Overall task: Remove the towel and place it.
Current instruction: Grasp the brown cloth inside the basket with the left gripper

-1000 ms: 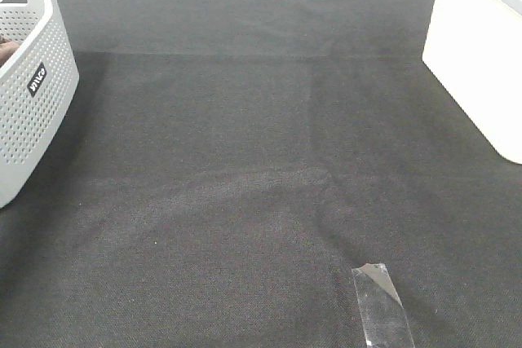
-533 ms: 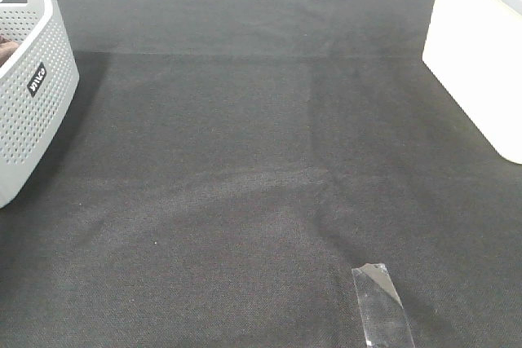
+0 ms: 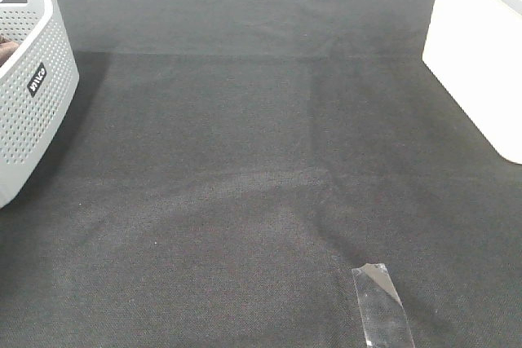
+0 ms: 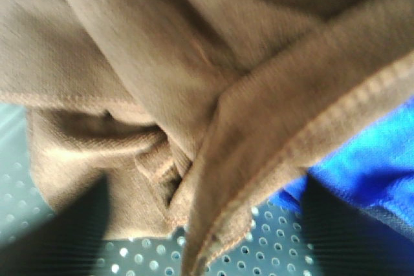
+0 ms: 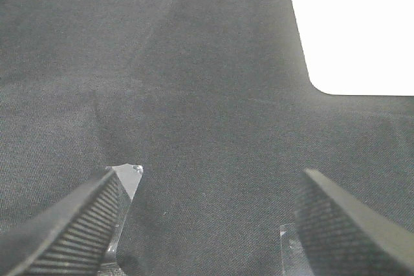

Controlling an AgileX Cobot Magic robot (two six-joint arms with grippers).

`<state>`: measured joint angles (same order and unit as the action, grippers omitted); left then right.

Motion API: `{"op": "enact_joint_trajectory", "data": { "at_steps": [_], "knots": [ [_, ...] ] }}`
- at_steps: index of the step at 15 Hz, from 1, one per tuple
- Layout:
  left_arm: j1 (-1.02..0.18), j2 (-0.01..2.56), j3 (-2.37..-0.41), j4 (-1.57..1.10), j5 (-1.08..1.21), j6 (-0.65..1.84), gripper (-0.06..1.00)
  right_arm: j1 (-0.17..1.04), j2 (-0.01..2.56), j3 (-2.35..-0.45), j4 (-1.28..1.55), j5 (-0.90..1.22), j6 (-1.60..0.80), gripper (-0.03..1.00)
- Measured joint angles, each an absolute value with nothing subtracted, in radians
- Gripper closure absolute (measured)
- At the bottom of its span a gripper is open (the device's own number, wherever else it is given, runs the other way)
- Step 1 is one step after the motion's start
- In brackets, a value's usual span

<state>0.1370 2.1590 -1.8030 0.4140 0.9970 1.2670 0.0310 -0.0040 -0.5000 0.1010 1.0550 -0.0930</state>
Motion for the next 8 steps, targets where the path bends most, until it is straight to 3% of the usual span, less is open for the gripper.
{"op": "enact_joint_trajectory", "data": {
  "at_steps": [2, 3, 8],
  "knots": [
    [0.137, 2.160, -1.803, 0.418, 0.997, 1.262, 0.79, 0.031, -0.004, -0.500, 0.101, 1.055, -0.093, 0.25],
    [0.137, 2.160, -1.803, 0.416, 0.997, 1.246, 0.89, 0.031, -0.004, -0.500, 0.101, 1.055, -0.093, 0.25],
    [0.137, 2.161, -1.803, 0.410, 0.997, 1.160, 0.94, 0.031, -0.004, -0.500, 0.101, 1.055, -0.093, 0.25]
  ]
}}
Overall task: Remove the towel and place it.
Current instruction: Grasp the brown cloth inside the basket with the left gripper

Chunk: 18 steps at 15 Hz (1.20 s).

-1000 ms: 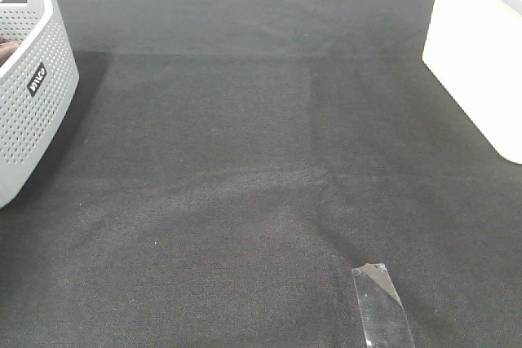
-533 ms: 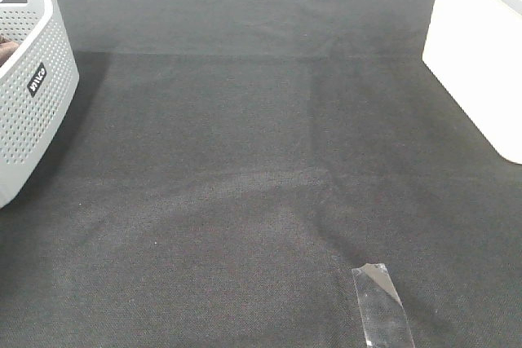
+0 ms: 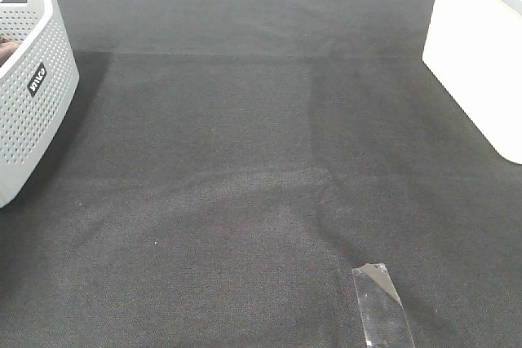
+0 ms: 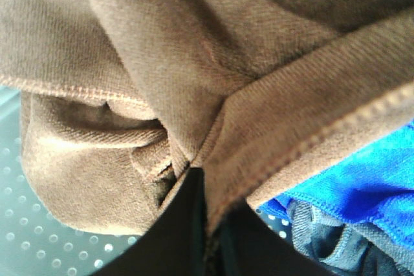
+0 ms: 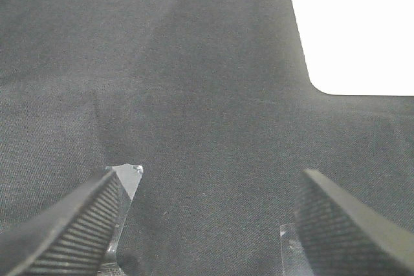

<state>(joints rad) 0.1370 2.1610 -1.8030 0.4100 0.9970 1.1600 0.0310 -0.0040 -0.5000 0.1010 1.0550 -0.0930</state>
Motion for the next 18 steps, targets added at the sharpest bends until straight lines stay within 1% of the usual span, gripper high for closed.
{"op": "enact_joint_trajectory", "data": {
  "at_steps": [2, 5, 7, 12, 17, 18],
  "knots": [
    [0.137, 2.161, -1.803, 0.410, 0.997, 1.138, 0.94, 0.031, -0.004, -0.500, 0.101, 1.055, -0.093, 0.25],
    [0.137, 2.140, -1.803, 0.405, 0.998, 1.003, 0.94, 0.031, -0.004, -0.500, 0.101, 1.055, -0.093, 0.25],
    [0.137, 2.075, -1.803, 0.389, 1.004, 0.921, 0.94, 0.031, -0.004, -0.500, 0.101, 1.055, -0.093, 0.25],
    [0.137, 1.885, -1.808, 0.173, 1.157, 0.899, 0.94, 0.031, -0.004, -0.500, 0.101, 1.055, -0.093, 0.25],
    [0.137, 1.719, -1.808, -0.010, 1.197, 0.854, 0.94, 0.031, -0.004, -0.500, 0.101, 1.055, -0.093, 0.25],
    [0.137, 1.691, -1.808, -0.092, 1.203, 0.842, 0.94, 0.031, -0.004, -0.500, 0.101, 1.055, -0.093, 0.25]
  ]
}}
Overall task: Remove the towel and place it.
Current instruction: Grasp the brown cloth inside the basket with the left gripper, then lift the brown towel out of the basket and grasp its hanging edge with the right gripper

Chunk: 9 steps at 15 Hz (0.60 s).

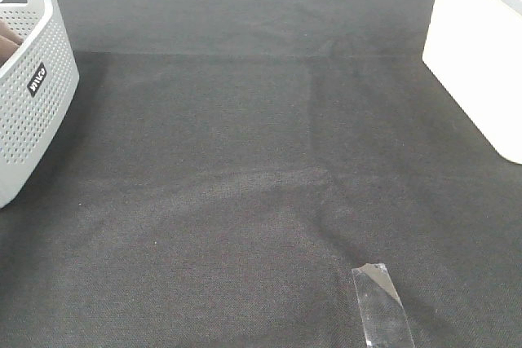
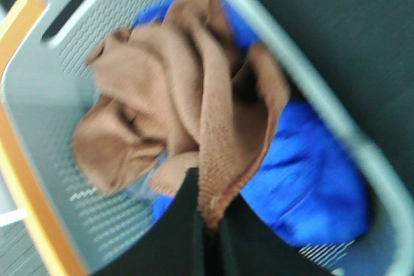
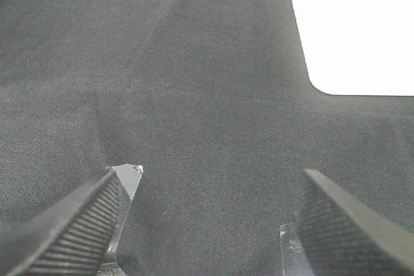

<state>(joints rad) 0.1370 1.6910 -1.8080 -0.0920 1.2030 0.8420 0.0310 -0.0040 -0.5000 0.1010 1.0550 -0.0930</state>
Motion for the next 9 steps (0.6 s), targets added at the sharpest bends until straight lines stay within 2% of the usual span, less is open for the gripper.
{"op": "enact_joint_trajectory", "data": {
  "at_steps": [6, 9],
  "knots": [
    [0.120, 1.636, -1.885, -0.270, 1.179, 0.803, 0.94, 0.031, -0.004, -0.500, 0.097, 1.055, -0.092, 0.25],
    [0.004, 1.624, -1.953, -0.275, 1.158, 0.819, 0.94, 0.031, 0.052, -0.502, 0.127, 1.049, -0.105, 0.25]
  ]
}}
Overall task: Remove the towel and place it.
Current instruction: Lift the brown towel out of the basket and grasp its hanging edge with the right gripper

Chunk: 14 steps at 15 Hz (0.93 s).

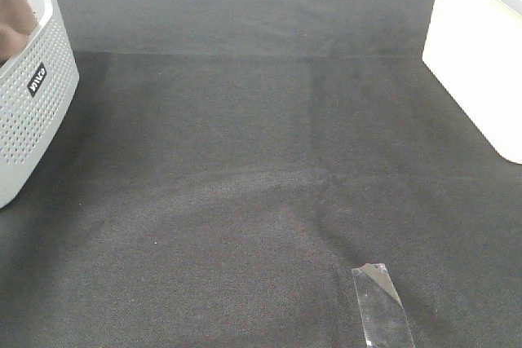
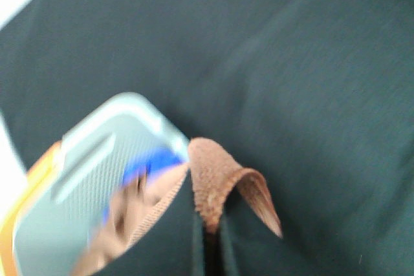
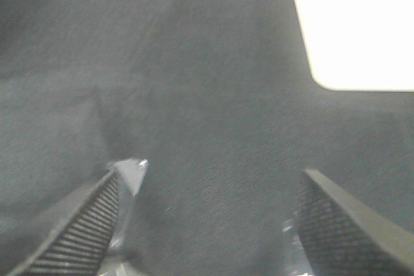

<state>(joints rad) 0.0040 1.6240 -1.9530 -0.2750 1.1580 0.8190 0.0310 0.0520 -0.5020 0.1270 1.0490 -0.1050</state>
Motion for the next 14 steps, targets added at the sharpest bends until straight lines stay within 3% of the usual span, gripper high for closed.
{"op": "enact_joint_trajectory", "data": {
  "at_steps": [3, 7, 11, 14],
  "knots": [
    [-0.169, 1.624, -2.011, -0.277, 1.128, 0.774, 0.94, 0.031, 0.217, -0.519, 0.323, 0.944, -0.284, 0.25],
    [-0.395, 1.623, -2.022, -0.274, 1.071, 0.724, 0.94, 0.031, 0.500, -0.523, 0.820, 0.697, -0.817, 0.25],
    [-0.579, 1.623, -2.022, -0.267, 1.071, 0.825, 0.94, 0.031, 0.842, -0.523, 1.359, 0.732, -1.531, 0.25],
    [-0.638, 1.623, -2.022, -0.267, 1.058, 0.844, 0.94, 0.031, 1.084, -0.523, 1.668, 0.856, -1.943, 0.25]
  ]
}}
